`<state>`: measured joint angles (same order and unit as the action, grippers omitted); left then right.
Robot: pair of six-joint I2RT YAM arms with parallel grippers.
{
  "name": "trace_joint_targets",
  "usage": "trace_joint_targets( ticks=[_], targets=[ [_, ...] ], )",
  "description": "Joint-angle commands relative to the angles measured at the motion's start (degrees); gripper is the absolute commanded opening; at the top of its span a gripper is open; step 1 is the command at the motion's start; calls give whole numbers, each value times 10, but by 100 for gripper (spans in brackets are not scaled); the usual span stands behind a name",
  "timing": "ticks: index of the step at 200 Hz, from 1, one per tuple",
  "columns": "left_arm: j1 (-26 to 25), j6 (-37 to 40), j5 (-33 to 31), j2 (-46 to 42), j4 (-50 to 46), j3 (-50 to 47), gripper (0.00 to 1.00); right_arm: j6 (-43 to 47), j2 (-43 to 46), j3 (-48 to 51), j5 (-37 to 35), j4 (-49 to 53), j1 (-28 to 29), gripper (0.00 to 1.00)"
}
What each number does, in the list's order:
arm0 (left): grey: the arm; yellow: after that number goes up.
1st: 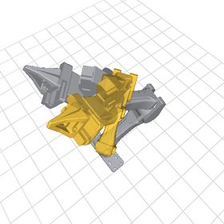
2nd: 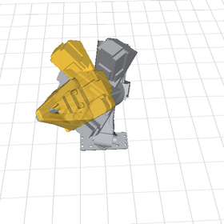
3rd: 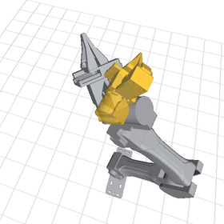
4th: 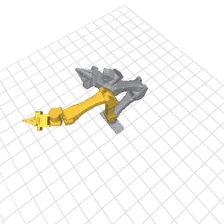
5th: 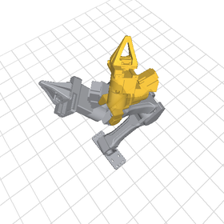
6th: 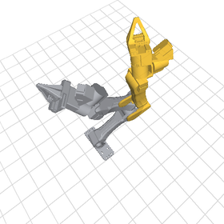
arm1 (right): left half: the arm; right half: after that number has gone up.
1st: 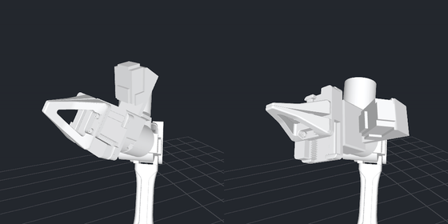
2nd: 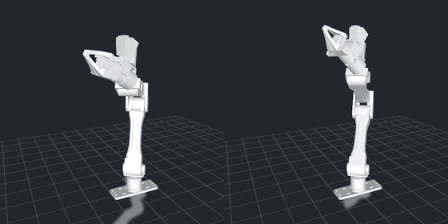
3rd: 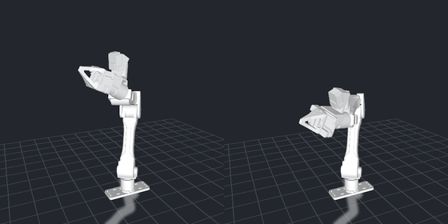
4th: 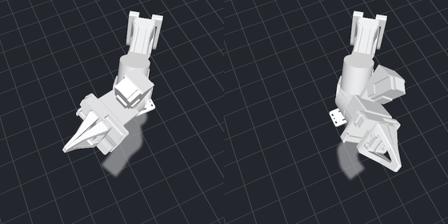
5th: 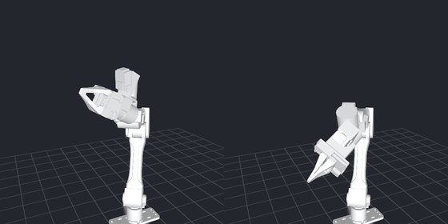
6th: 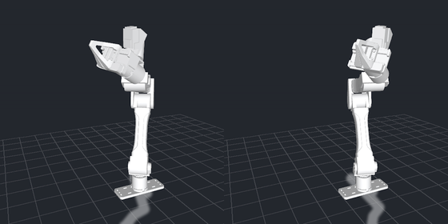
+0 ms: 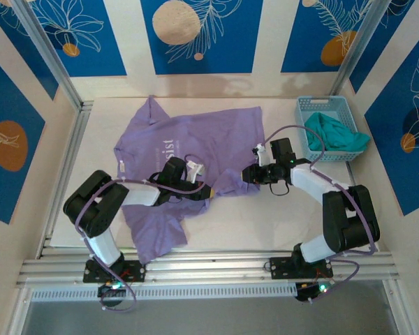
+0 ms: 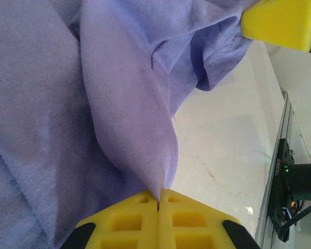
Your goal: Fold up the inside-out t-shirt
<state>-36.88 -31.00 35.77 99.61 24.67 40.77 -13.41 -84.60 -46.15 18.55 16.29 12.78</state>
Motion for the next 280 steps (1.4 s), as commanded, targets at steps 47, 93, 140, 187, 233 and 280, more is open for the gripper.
trace_joint_targets(
  ticks=[47, 93, 140, 187, 233, 280],
  targets=[
    [-4, 9, 7, 8, 7, -2, 0, 5, 10, 1, -33, 38, 10, 30],
    [-5, 7, 7, 8, 11, -4, 0, 5, 20, 8, -33, 39, 21, 32],
    [-5, 6, 7, 8, 13, -5, 0, 4, 23, 9, -45, 41, 27, 33],
    [-5, 9, 7, 8, 12, -5, 0, 22, 12, -5, -82, 64, 42, 35],
    [-4, 8, 8, 13, 15, -4, 0, 32, 0, -16, -105, 78, 51, 33],
    [-4, 4, 11, 15, 19, -4, 0, 35, 25, -8, -94, 51, 50, 14]
  ],
)
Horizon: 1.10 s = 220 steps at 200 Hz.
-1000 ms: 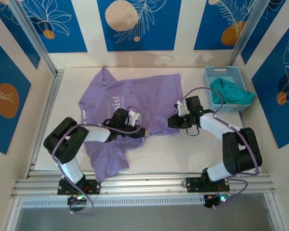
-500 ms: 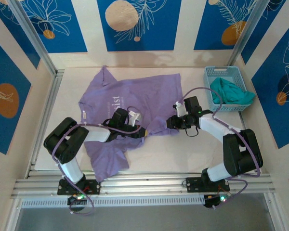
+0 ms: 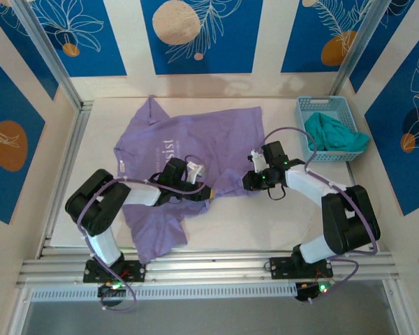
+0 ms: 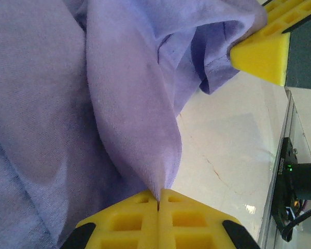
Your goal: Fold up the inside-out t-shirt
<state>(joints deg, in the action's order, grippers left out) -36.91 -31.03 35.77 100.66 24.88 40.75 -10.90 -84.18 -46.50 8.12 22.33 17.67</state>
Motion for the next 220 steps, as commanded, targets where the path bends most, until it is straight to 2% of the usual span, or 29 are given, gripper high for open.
trace_joint_targets(
  ticks=[1, 20, 40, 72, 94, 107, 124, 132, 141, 164, 183, 196, 220],
  targets=[
    [-4, 4, 11, 4, 16, -4, 0, 10, 21, -4, 11, -11, 1, 14],
    [-5, 2, 12, 3, 15, -2, 0, 6, 40, -3, 25, -17, -7, 5],
    [-13, 2, 7, 1, 8, 11, 0, -4, 79, -7, 29, -1, -30, 0],
    [-59, 9, -18, 31, -32, 93, 0, -40, 154, -35, 22, 56, -107, 0],
    [-87, 2, -18, 70, -43, 177, 0, -59, 184, -51, -20, 80, -168, 0],
    [-93, 9, -25, 76, -69, 207, 8, -64, 189, -52, -36, 78, -190, 0],
    [-89, 40, -62, 44, -118, 192, 36, -66, 184, -48, -38, 72, -192, 0],
    [-82, 57, -92, 15, -151, 171, 45, -66, 181, -41, -35, 66, -188, 0],
    [-69, 63, -123, -22, -177, 138, 50, -64, 179, -33, -34, 60, -183, 0],
    [-25, 44, -182, -130, -239, 43, 56, -67, 179, -7, -27, 45, -175, 0],
    [-20, 36, -251, -211, -326, -6, 57, -67, 179, 4, -23, 43, -164, 0],
    [-20, 9, -272, -266, -336, -52, 59, -67, 181, 12, -24, 40, -156, 0],
    [7, -1, -320, -286, -350, -64, 65, -70, 180, 19, -18, 24, -147, 0]
  ],
)
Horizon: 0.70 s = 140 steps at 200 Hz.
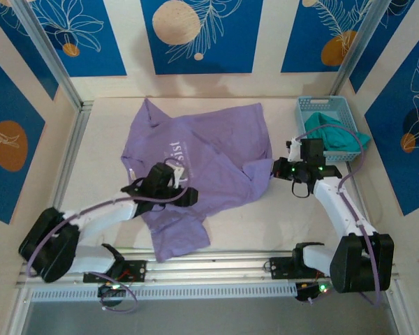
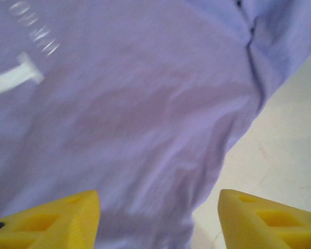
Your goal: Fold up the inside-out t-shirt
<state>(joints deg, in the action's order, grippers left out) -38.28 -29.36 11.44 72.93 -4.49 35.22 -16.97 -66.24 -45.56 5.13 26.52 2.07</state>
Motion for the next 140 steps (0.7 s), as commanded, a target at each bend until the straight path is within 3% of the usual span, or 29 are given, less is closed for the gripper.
trace_joint_targets(
  ticks=[1, 55, 105, 140],
  targets=[
    [23, -18, -76, -7, -55, -7, 65, -9, 1, 10, 12, -18, 10, 0],
    [172, -28, -16, 164, 44, 86, 65, -7, -23, -2, 11, -19, 21, 0],
    [216, -25, 5, 318, 52, 189, 65, -7, -37, -10, 12, -21, 25, 0],
    [240, 3, 23, 422, -14, 354, 65, -11, -49, -15, 13, -27, 30, 0]
  ],
)
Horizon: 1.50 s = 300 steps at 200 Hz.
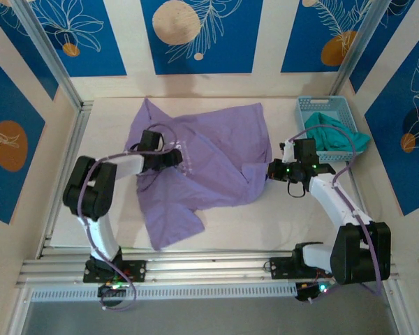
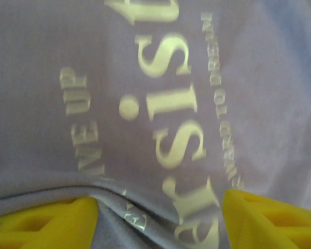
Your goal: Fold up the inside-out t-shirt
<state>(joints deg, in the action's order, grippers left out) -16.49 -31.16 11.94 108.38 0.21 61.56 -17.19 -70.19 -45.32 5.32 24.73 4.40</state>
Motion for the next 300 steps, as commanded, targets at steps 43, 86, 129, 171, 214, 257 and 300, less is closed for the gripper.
trace_joint_targets(
  ticks=[43, 86, 129, 171, 214, 257, 300],
  targets=[
    [13, 33, 18, -57, -73, 45, 66, -7, -6, -13, -3, -6, 11, 0],
    [-13, 11, -133, -373, -177, -239, 68, -9, 19, 4, 1, -5, 27, 0],
    [-47, -76, -214, -579, -365, -342, 68, -9, 32, 7, -2, -12, 41, 0],
    [-53, -101, -178, -537, -365, -367, 66, -7, 34, 8, 4, -15, 41, 0],
    [-94, -128, -168, -523, -357, -388, 49, -6, 36, 8, 0, -15, 40, 0],
    [-116, -138, -156, -499, -328, -405, 22, -5, 39, 7, -6, -11, 39, 0],
    [-115, -127, -200, -538, -321, -386, 0, -7, 42, 3, -14, -13, 37, 0]
  ],
)
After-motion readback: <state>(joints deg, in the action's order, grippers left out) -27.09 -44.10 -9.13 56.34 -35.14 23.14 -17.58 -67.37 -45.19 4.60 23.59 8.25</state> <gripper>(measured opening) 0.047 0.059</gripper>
